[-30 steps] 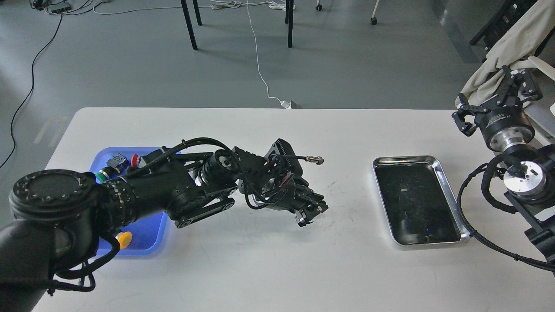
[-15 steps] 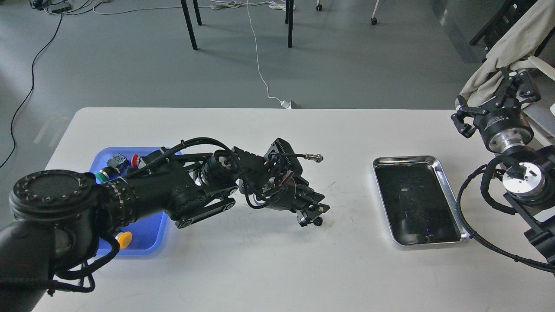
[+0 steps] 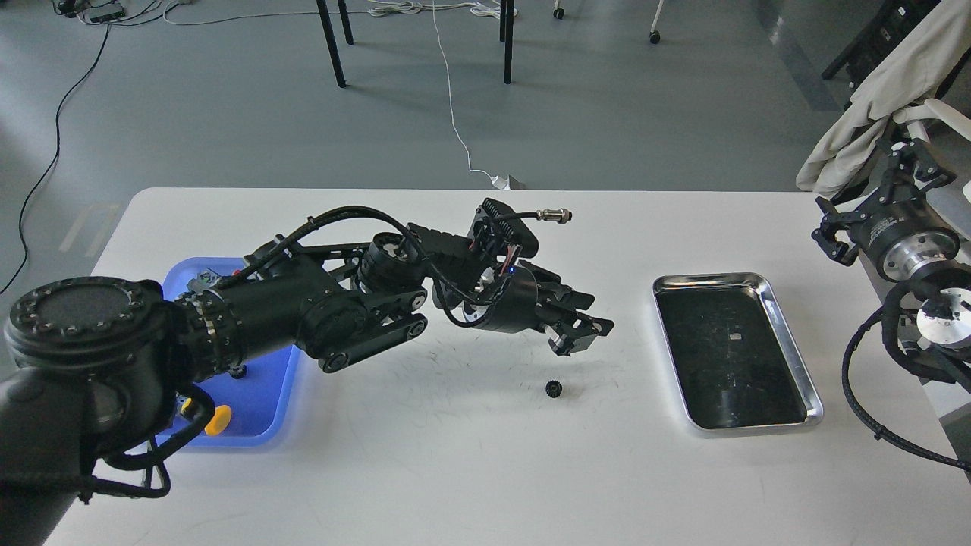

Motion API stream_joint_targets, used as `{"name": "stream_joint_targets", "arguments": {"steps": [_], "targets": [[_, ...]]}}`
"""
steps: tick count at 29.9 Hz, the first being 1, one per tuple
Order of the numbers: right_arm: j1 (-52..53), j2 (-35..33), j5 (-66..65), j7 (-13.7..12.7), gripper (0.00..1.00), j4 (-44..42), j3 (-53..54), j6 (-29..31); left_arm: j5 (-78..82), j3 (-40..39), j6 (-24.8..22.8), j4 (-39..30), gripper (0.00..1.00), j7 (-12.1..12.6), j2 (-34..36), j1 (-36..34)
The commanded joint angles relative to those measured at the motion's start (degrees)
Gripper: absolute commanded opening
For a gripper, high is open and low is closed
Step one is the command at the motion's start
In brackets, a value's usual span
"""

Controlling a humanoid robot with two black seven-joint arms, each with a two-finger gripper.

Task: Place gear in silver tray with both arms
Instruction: 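Open the left gripper to set the gear on the table, withdraw, then reach the right gripper over the black gear on the table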

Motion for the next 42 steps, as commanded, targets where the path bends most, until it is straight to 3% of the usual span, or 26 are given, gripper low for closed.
{"name": "stream_joint_targets", "arguments": {"steps": [1,5,10,19,22,25,29,33,38,42], "targets": [[1.56,-2.9,-0.14,-0.09,0.99,3.67,-4.52,0.01,-4.0,-1.67,0.14,0.02,0.62,0.0,1.61,-1.63],[3.58,-5.72,-1.11,-0.53,0.99,5.96,-8.65,0.63,-9.1,-4.75,0.32,0.81,0.73,0.0,4.95,-3.48],[7.27,-8.27,-5.13,-1.49,0.99,7.81,-13.22,1.68,-15.51,-9.93,0.32,1.17,0.81,0.0,9.87,-4.27],[15.71,-10.82,-18.5,-2.46,0.99,11.41,-26.4,2.03,-27.01,-10.29,1.9,3.36,0.88,0.0,18.22,-4.18],[17.99,-12.31,-23.32,-2.64,0.99,12.91,-28.86,2.03,-34.92,-10.38,2.6,4.68,0.97,0.0,20.59,-3.66],[20.37,-12.58,-29.21,-2.55,0.99,13.96,-32.11,2.47,-44.32,-10.64,6.37,8.18,0.98,0.0,21.3,-3.48],[24.49,-12.58,-35.02,-2.29,0.99,15.54,-37.64,2.56,-50.5,-10.2,7.0,12.23,0.98,0.0,22.0,-2.16],[28.63,-12.49,-36.09,-1.94,0.99,16.77,-43.8,3.08,-53.22,-10.9,5.6,13.12,0.98,0.0,24.55,-1.28],[34.43,-12.32,-37.32,-1.5,0.99,18.27,-49.25,3.88,-65.07,-11.87,-2.22,13.47,0.98,0.0,27.19,-0.41],[38.21,-12.06,-38.19,1.57,0.99,18.88,-51.63,8.96,-70.8,-11.87,-5.66,13.73,0.98,0.0,29.12,1.44]]}}
